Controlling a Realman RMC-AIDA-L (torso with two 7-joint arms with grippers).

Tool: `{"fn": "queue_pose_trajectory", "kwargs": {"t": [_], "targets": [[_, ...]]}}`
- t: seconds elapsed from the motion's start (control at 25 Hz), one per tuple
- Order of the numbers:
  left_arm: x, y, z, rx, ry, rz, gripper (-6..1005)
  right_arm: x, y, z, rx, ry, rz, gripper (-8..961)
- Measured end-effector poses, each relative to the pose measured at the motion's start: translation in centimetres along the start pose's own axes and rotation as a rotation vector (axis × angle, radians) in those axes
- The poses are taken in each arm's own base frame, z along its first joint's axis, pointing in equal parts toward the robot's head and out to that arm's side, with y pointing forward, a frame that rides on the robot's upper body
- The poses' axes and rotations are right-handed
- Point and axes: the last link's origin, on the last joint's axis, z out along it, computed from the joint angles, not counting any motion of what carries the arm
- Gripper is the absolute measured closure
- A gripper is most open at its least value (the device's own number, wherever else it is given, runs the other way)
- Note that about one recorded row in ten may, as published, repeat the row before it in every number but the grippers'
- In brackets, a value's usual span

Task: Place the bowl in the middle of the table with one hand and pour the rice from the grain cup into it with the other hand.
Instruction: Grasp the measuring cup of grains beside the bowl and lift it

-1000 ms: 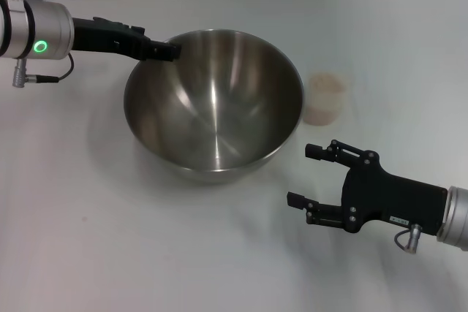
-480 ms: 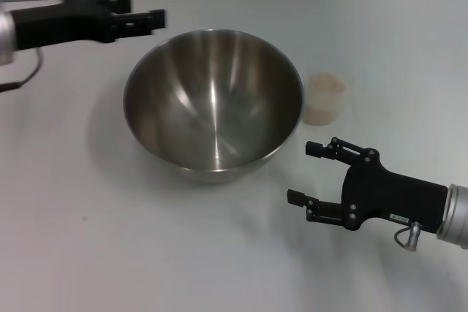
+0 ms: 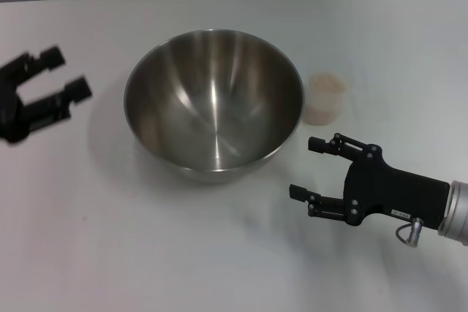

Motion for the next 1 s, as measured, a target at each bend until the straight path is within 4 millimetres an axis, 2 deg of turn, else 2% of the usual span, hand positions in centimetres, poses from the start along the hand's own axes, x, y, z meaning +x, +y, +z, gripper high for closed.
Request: {"fn": "queue_pose_trajectory", "kwargs": {"t": [0.16,0.36,0.64,0.68,1.0], "targets": [[-2.7,1.6,-1.2,-0.020,0.037,0.044,129,0.1,0.0,0.0,0.004,0.004,0.003,134],[-5.8,3.3,-1.4,-0.044,0.007,0.138,129,0.2,0.0,0.0,0.006,0.007,0.005,135],[-7.9,4.3,-1.3,-0.031,0.003,0.246,129,0.3,0.1,-0.1,0.010,0.009,0.009,135],[-8.9,4.7,-1.4,-0.018,-0.011,0.298,129,0.3,0.1,-0.1,0.011,0.010,0.010,134],[-10.8,4.6,-1.1,0.044,-0.075,0.331,129,0.4,0.2,-0.3,0.023,0.009,0.016,134]]}}
